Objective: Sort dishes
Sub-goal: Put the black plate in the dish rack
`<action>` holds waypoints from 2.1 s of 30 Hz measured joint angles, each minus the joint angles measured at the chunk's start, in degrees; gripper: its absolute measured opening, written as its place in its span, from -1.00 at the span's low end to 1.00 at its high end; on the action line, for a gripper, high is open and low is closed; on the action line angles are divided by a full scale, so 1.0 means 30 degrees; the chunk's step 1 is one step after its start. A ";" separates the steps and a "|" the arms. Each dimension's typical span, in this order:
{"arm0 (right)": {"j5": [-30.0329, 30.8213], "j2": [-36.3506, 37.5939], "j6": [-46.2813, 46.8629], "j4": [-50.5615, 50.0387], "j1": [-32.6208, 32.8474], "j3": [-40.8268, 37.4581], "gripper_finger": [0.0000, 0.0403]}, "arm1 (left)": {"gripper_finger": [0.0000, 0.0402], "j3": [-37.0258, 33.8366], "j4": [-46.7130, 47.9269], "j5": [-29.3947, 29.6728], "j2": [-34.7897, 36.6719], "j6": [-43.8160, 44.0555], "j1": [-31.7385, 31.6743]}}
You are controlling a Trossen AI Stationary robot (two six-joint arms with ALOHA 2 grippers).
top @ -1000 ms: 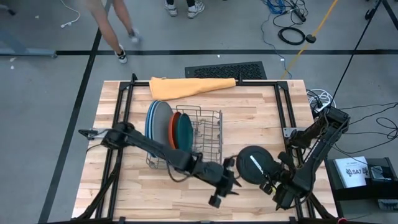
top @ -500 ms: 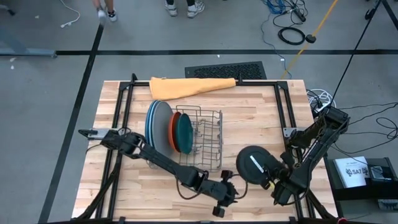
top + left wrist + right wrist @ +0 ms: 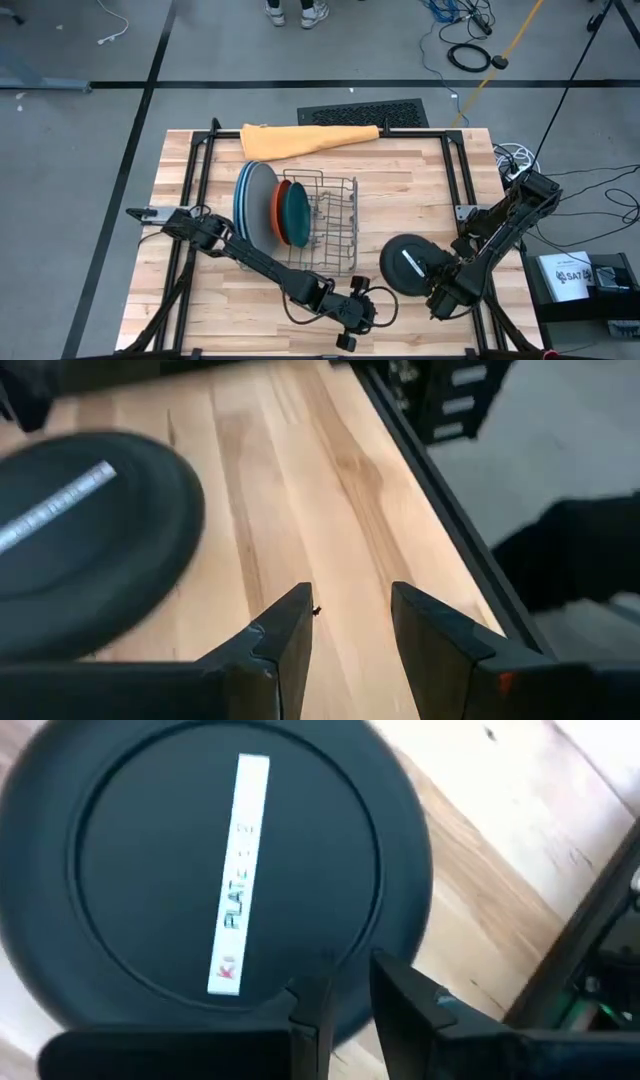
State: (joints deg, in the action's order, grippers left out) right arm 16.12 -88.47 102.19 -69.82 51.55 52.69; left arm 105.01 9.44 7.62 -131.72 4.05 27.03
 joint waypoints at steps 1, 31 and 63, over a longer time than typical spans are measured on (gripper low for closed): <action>0.0000 0.0007 -0.0206 0.0072 -0.0159 0.0000 -0.72 | -0.31 0.0001 -0.0272 0.0214 -0.0044 -0.0131 -0.0003; -0.4386 -0.1774 -0.7882 1.1064 -0.2968 0.0037 -0.72 | -0.28 0.0019 0.0818 0.5873 -0.2678 -1.2660 -0.0207; -0.0687 0.0608 -0.7500 0.7675 -0.2332 0.0307 -0.72 | 0.20 0.0052 -0.0042 0.5698 -0.3387 -1.5451 -0.0615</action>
State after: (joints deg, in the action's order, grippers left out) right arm 14.06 -86.64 79.69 -46.79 44.55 53.61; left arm 105.16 9.32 24.71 -141.88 -42.30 25.19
